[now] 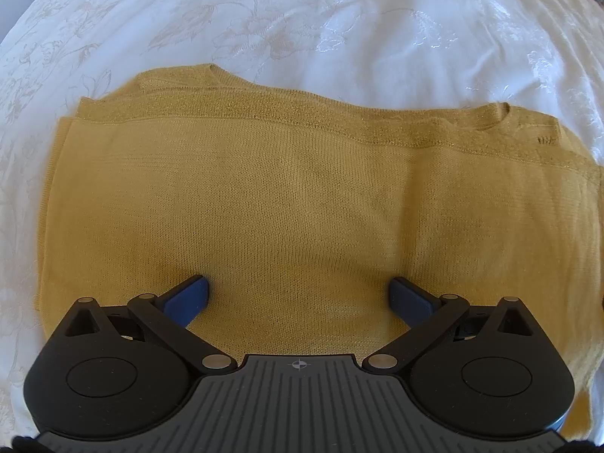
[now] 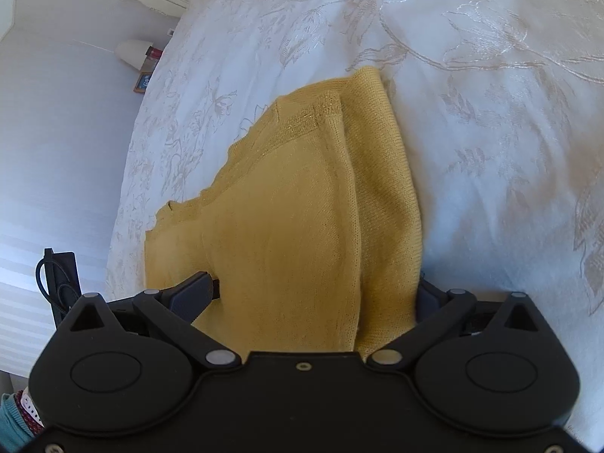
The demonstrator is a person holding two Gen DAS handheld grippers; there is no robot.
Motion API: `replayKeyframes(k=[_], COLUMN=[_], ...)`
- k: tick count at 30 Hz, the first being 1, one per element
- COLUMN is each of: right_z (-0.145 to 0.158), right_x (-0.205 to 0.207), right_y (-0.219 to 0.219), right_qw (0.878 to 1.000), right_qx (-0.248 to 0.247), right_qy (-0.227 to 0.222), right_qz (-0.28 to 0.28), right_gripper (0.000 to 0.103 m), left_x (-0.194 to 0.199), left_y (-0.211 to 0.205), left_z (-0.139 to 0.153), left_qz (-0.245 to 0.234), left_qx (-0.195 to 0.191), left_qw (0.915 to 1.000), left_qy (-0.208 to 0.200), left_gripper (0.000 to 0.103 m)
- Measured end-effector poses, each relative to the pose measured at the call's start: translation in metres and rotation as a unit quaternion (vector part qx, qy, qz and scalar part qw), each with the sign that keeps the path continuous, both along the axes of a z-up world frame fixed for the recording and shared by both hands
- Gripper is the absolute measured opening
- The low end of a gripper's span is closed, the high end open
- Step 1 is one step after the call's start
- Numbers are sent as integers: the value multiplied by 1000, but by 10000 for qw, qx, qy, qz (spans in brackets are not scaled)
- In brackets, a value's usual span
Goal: Fold small clothes
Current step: 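Grasp the side edge with the right tool and fold it across the sweater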
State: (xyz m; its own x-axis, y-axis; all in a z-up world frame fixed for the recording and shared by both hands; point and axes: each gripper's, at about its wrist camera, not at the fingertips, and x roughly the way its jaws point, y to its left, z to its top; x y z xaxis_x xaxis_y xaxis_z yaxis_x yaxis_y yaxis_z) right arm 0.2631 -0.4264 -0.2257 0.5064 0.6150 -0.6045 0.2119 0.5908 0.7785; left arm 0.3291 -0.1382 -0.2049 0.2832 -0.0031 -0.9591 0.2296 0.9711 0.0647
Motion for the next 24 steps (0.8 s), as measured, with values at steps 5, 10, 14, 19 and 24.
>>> replayKeyframes(k=[5,10,14,19,24], right_z=[2,6,24,50,86], right_x=[5,5,4,5,20], right_y=[1,3,12,25,59], right_qw=[9993,9991,9984,9980,9974], right_qx=[-243,-287,-500,-612,-717], right_qy=[274,324,256,165,56], right_qz=[85,21,-2,-22,96], right_gripper=[30,29,28,27,27], left_x=[-2,-1,-11,-40,-69], left_y=[1,8,28,71,126], left_z=[2,9,30,57,75], left_qz=[-26,-43,65,121,296], left_qx=[-14,-162,-332,-214,-336], left_qw=[10000,9999,9991,9979,9966], left_qy=[-54,-26,-272,-595,-692], left_gripper=[103,101,85,85,85])
